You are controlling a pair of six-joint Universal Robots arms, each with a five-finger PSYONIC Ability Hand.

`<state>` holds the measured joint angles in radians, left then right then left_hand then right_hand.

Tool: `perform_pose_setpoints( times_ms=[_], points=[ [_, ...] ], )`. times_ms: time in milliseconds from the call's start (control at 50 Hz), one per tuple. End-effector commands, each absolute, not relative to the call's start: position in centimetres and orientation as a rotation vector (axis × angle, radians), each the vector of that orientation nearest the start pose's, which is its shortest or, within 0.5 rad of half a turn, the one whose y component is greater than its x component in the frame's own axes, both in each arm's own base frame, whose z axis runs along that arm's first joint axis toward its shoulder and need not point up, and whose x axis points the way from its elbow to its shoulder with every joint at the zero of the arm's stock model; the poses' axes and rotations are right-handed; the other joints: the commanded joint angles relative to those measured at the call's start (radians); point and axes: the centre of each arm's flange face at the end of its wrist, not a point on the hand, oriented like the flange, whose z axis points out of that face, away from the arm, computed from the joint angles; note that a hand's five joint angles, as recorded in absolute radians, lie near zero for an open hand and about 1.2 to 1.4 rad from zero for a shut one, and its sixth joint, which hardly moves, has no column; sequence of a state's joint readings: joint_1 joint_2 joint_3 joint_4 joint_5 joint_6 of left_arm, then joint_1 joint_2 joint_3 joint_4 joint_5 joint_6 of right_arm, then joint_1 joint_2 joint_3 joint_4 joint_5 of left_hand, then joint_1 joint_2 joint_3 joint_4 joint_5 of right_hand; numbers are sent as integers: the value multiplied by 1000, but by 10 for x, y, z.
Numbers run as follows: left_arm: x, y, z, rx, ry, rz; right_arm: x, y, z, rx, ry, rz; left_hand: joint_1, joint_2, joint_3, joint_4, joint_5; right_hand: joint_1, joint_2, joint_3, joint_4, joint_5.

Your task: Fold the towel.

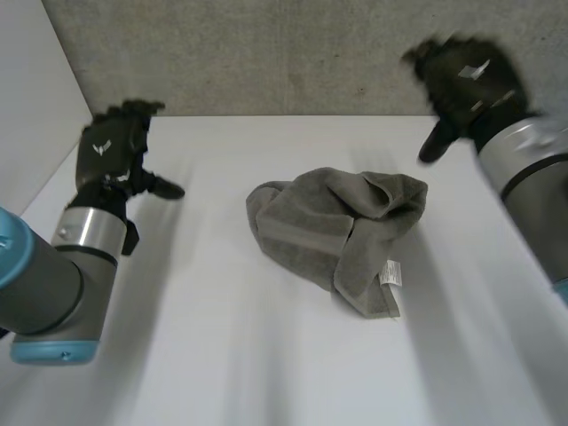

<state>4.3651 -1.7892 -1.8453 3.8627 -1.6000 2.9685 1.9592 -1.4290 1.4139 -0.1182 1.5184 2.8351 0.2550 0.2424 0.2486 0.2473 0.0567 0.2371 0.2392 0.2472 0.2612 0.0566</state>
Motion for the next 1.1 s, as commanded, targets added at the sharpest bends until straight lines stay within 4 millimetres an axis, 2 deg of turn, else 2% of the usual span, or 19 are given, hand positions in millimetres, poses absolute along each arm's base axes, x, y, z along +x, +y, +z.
perform_pose_setpoints(
  times_ms=[20, 40, 100, 140, 220, 240, 260, 300, 320, 360, 460, 500, 780, 1100],
  points=[
    [-244, -275, 288, 160, 2041, -2929, 229, -275, 365, -427, 1698, -2445, -36, -23, -29, -28, -12, -63, -65, -73, -87, -57],
    [-246, -272, 300, 168, 2032, -2947, 229, -275, 365, -426, 1698, -2445, -33, -20, -26, -25, -9, -63, -65, -73, -87, -57],
    [-249, -268, 310, 178, 2043, -2950, 227, -276, 368, -405, 1699, -2461, -33, -20, -26, -25, -9, -63, -65, -73, -87, -57],
    [-253, -260, 325, 198, 2095, -2930, 226, -276, 368, -399, 1703, -2461, -33, -20, -26, -25, -9, -63, -65, -73, -87, -57],
    [-259, -255, 336, 228, 2178, -2876, 226, -277, 365, -406, 1753, -2431, -33, -20, -26, -25, -9, -63, -65, -73, -87, -57],
    [-260, -252, 339, 230, 2240, -2819, 226, -277, 365, -406, 1753, -2431, -33, -20, -26, -25, -9, -63, -65, -73, -87, -57],
    [-260, -252, 339, 230, 2241, -2818, 226, -276, 364, -411, 1781, -2407, -33, -20, -26, -25, -9, -63, -65, -73, -87, -57],
    [-258, -248, 341, 218, 2358, -2682, 226, -276, 362, -413, 1814, -2380, -41, -29, -35, -34, -18, -63, -65, -73, -87, -57],
    [-258, -248, 341, 218, 2358, -2682, 226, -278, 360, -415, 1847, -2351, -42, -29, -35, -34, -18, -63, -65, -73, -87, -57],
    [-257, -245, 342, 229, 2459, -2566, 227, -279, 357, -415, 1881, -2317, -44, -32, -38, -37, -21, -63, -65, -73, -87, -57],
    [-259, -237, 341, 270, 2556, -2450, 224, -281, 352, -405, 1989, -2246, -47, -35, -41, -40, -24, -63, -65, -73, -87, -57],
    [-259, -236, 342, 271, 2563, -2439, 222, -282, 348, -388, 2039, -2230, -47, -35, -41, -40, -24, -63, -65, -73, -87, -57],
    [-258, -234, 348, 280, 2576, -2419, 222, -282, 341, -402, 2092, -2196, -39, -26, -32, -31, -15, -63, -65, -73, -87, -57],
    [-258, -234, 339, 289, 2617, -2370, 227, -284, 329, -436, 2108, -2155, -53, -41, -47, -46, -29, -63, -65, -73, -87, -57]
  ],
)
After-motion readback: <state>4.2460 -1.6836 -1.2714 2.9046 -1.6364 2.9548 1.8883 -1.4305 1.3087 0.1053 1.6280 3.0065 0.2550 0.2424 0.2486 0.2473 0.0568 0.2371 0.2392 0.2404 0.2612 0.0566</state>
